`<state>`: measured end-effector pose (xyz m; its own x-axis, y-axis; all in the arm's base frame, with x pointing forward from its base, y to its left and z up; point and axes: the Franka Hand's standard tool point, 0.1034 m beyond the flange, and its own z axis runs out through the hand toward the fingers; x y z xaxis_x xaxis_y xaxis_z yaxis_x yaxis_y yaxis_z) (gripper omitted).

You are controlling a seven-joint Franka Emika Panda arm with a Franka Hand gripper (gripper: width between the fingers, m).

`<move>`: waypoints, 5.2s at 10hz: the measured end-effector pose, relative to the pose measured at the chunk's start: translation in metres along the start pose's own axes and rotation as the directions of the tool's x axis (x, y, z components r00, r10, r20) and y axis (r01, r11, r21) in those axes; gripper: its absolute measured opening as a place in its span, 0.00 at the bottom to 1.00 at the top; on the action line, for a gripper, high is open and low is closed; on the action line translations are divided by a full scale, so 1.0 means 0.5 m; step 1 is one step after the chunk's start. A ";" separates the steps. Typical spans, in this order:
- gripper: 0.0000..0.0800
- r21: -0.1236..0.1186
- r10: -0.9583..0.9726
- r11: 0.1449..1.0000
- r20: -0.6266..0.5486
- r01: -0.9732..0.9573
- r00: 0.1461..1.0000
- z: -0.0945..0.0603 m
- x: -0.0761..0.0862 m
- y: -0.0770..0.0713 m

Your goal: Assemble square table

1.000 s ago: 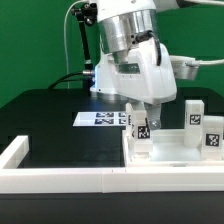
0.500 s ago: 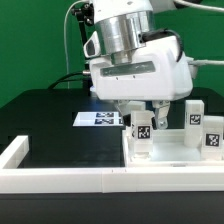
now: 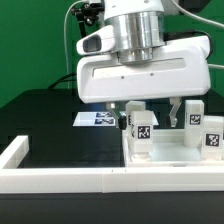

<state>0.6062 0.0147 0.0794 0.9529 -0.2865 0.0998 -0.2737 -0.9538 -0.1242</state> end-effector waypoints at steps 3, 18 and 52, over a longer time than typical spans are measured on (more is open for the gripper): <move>0.81 -0.022 -0.305 0.952 0.002 0.305 0.952 -0.002 -0.001 -0.008; 0.37 -0.014 0.007 1.000 -0.006 -0.007 1.000 0.003 0.003 0.013; 0.44 -0.053 -0.580 0.815 -0.051 0.578 0.813 0.004 0.010 0.006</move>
Offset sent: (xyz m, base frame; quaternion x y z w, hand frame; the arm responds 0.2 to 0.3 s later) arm -0.0059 -0.0041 0.0019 0.0005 0.0008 -0.1470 0.9891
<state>0.6106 0.0104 0.0776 0.9268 0.3155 0.2038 0.3206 -0.9472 0.0086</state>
